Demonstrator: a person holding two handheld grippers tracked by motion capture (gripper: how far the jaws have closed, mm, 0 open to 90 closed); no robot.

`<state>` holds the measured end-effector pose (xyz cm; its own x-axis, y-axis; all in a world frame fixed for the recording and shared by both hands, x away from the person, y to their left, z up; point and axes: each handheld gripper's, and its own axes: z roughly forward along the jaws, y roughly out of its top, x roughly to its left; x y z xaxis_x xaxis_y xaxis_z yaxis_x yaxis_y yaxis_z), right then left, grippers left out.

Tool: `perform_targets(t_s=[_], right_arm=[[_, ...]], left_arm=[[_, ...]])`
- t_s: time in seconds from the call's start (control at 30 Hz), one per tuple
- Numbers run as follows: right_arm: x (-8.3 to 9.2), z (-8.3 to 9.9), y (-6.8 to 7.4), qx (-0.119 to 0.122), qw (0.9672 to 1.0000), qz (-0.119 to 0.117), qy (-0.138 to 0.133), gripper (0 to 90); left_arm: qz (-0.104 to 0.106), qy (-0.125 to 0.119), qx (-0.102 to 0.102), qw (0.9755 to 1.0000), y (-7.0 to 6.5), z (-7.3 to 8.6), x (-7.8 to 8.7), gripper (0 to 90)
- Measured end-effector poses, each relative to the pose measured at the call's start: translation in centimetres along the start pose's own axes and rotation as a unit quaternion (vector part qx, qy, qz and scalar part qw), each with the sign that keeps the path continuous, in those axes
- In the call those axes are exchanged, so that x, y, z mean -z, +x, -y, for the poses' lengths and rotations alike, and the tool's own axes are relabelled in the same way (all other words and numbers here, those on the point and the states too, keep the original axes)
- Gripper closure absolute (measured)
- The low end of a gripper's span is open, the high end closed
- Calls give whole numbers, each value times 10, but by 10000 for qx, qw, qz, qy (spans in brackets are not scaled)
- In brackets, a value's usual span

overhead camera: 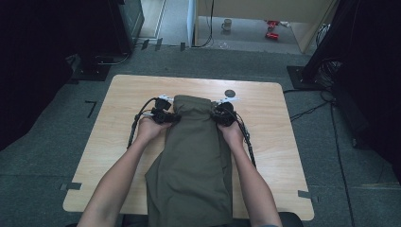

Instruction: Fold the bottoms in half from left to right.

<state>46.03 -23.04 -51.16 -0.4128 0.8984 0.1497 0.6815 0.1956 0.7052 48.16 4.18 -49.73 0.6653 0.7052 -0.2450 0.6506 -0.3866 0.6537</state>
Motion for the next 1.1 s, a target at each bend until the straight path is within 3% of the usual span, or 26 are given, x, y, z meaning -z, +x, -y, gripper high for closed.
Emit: perform_targets(t_s=[0.07,0.17,0.27,0.33,0.37,0.43,0.47,0.5,0.57,0.63,0.73,0.77,0.8,0.93,1.1], right_arm=[[0,-2,-2,-27,10000,-11,27,811],[4,-21,-8,-109,9999,-78,45,819],[17,-50,-10,-40,9999,-24,-160,821],[36,-76,-8,19,9982,10,-594,822],[51,-90,-6,82,9954,60,-954,823],[81,-110,2,203,9838,96,-1780,829],[93,-116,8,208,9790,118,-2024,832],[98,-118,11,280,9786,162,-2032,831],[99,-114,14,537,9828,255,-1748,830],[93,-100,11,496,9876,92,-1486,829],[85,-76,9,514,9911,18,-1228,829],[85,-76,9,514,9911,18,-1228,829],[80,-62,6,560,9930,-29,-1040,827],[78,-46,1,567,9951,-136,-792,823],[81,-31,-1,502,9962,-288,-644,817]], left_arm=[[35,-55,74,10000,1,-3,2,821],[-79,-55,22,10000,5,-24,8,822],[-246,-412,-118,9988,3,-52,27,823],[-411,-1046,-349,9931,-3,-72,51,822],[-497,-1406,-488,9876,-7,-80,64,822],[-523,-1938,-623,9777,-16,-93,88,822],[-502,-1957,-653,9772,-18,-95,93,821],[-498,-1907,-672,9781,-20,-96,96,821],[-432,-1644,-690,9830,-19,-89,94,819],[-404,-1474,-752,9854,-21,-76,88,819],[-190,-1311,-676,9889,-26,-57,79,819],[-190,-1311,-676,9889,-26,-57,79,818],[-134,-1171,-788,9899,-32,-46,75,818],[7,-1028,-805,9914,-39,-29,68,817],[65,-995,-886,9911,-48,-16,67,816]])
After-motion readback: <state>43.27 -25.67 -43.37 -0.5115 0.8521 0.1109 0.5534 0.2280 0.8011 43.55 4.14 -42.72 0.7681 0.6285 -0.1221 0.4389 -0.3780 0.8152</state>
